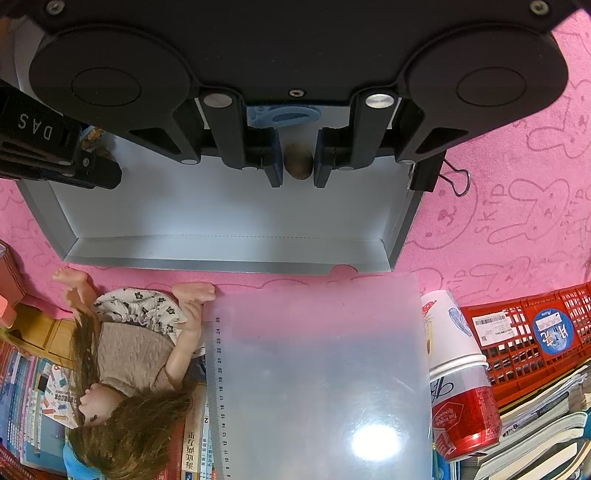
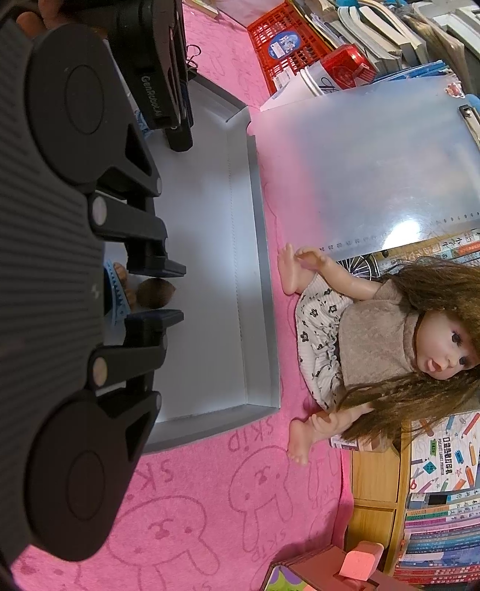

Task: Organize rigid objects
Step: 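Carry the two brown nuts over the white box with both tools, then open the left tool to drop its nut while the right tool releases its nut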

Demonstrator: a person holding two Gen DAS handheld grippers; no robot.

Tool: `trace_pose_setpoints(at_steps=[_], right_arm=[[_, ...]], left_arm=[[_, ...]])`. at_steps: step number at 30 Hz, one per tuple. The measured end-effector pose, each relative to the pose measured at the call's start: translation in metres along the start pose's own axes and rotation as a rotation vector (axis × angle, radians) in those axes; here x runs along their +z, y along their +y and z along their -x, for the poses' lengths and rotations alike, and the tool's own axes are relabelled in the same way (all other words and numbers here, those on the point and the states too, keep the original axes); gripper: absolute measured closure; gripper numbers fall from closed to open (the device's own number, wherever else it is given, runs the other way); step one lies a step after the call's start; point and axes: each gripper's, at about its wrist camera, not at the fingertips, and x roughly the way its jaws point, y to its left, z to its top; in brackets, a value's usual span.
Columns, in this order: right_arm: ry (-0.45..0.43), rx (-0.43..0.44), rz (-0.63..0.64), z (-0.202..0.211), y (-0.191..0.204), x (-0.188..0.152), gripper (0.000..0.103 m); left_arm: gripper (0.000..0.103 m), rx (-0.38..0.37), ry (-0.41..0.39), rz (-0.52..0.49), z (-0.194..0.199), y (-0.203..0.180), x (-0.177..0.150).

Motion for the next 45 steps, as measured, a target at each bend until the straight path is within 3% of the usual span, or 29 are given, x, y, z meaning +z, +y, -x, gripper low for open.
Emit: trace_pose_setpoints(at_steps=[2,5,10,17,24,45], right_arm=[[-0.012,-0.001,-0.002,0.002,0.000,-0.001,0.076],[-0.033,-0.004,-0.007,0.006,-0.001,-0.001,0.058],[-0.063,-0.017,-0.007,0.014,-0.001,0.000,0.050],[-0.108,-0.024,-0.008,0.029,0.001,0.001,0.027],[-0.145,-0.029,-0.003,0.042,0.003,0.001,0.017],[-0.215,-0.063,0.060,0.079,0.009,-0.020,0.008]], left_arm=[[0.080,0.000,0.000,0.001,0.001,0.000,-0.001],[0.069,0.003,-0.010,-0.005,0.005,-0.001,-0.001],[0.058,0.002,-0.032,-0.013,0.014,-0.004,0.001],[0.045,0.011,-0.063,-0.035,0.030,-0.006,0.000],[0.025,-0.001,-0.092,-0.040,0.047,-0.006,-0.001],[0.022,-0.011,-0.165,-0.063,0.097,-0.003,-0.031]])
